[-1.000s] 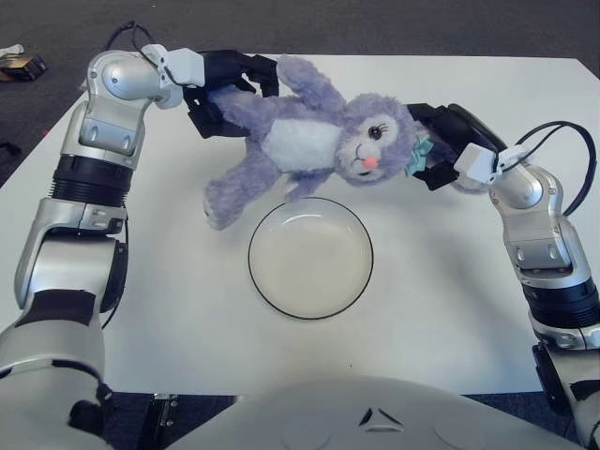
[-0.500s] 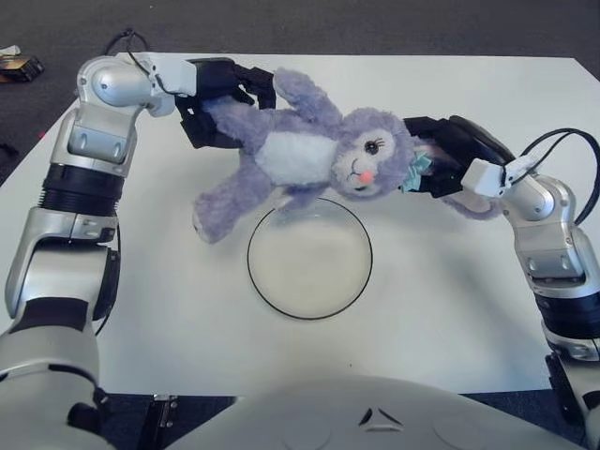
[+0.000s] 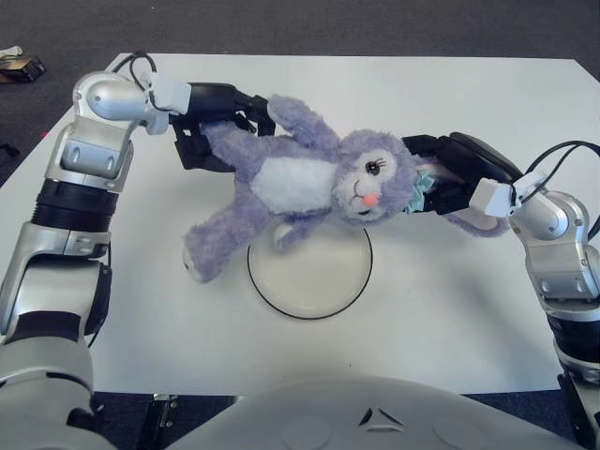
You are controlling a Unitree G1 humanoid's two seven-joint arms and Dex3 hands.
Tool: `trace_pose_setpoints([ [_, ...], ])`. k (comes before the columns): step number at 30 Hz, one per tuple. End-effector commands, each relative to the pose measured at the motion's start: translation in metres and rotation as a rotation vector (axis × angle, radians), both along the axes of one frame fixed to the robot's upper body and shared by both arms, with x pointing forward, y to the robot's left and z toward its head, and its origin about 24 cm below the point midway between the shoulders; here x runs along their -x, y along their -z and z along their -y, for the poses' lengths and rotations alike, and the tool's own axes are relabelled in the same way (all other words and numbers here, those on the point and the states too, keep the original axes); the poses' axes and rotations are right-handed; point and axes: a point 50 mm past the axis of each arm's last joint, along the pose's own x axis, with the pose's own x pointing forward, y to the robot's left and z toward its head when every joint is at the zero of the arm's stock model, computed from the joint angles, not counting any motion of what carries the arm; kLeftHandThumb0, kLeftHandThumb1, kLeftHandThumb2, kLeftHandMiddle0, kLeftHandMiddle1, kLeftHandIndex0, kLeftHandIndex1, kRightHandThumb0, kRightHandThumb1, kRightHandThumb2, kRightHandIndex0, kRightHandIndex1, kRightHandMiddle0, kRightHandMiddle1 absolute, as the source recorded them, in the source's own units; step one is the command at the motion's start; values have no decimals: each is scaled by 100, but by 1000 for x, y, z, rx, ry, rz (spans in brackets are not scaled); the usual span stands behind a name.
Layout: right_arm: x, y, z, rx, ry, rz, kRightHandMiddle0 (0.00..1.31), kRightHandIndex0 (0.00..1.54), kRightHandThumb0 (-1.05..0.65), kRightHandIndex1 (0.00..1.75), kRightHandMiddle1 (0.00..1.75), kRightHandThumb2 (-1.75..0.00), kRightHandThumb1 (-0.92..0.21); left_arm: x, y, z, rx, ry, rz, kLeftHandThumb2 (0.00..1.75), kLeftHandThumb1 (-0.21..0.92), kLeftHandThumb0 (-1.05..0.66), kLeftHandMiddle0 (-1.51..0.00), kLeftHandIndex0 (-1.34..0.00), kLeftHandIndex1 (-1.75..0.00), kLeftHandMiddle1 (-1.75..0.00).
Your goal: Put the doll into the plate.
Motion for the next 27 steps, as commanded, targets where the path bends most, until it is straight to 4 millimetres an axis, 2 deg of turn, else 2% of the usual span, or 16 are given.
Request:
trace_pose_setpoints([
  [1,2,0,3,23,5,-17,65,86,-11,175,175,-25,-83,5,1,5,4,58,-3,98,38,6,-90,-73,-175,-175],
  [14,4,1,5,50,3,-52,62,75,-19,175,175,-10,-91,16,21,13,-10,112,-33,91,42,2,-88,-71,-175,-175],
  [20,6,1,5,58,2,-66,62,75,-23,175,175,-9,-92,17,22,13,-22,125,17,76,50,-3,-83,-67,-175,-175],
  [27,7,1,6,60,9,-84,57,73,-26,175,175,-9,-92,14,22,15,-37,134,46,46,68,-13,-70,-61,-175,-175],
])
